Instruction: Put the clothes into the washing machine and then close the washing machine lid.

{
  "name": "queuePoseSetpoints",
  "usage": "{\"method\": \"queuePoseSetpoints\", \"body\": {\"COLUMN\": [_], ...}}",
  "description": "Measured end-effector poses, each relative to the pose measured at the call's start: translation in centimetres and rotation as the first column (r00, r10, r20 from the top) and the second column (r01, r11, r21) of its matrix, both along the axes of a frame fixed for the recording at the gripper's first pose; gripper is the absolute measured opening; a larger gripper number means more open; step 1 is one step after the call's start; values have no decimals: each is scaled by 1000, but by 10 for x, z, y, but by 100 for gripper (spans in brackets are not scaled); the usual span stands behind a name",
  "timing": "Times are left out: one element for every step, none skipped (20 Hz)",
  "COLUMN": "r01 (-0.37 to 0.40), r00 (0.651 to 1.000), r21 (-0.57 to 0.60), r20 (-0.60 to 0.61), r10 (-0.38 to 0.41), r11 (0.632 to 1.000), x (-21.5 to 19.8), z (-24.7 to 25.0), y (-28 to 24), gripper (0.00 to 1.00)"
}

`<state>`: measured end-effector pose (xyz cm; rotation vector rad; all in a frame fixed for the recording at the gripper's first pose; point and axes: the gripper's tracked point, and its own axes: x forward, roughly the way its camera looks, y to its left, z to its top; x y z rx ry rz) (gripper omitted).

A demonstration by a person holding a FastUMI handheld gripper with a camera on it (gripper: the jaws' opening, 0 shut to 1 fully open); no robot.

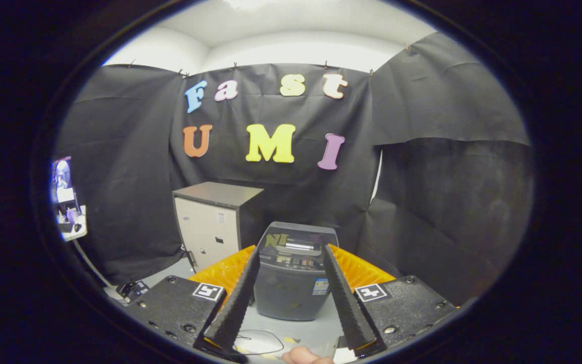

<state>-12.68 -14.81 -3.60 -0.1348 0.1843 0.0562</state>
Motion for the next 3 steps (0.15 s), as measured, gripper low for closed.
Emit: {"method": "queuePoseSetpoints", "body": {"r01": [16,21,23], "r00": [1000,1000,1000], "r21": [4,20,38], "r20": [1,6,19], "r10": [-16,-21,-23], "r11": [1000,1000,999], "x": [-3,-8,-10], "z": [1,2,7], "y": [-4,-3,-2], "gripper": [81,81,81]}}
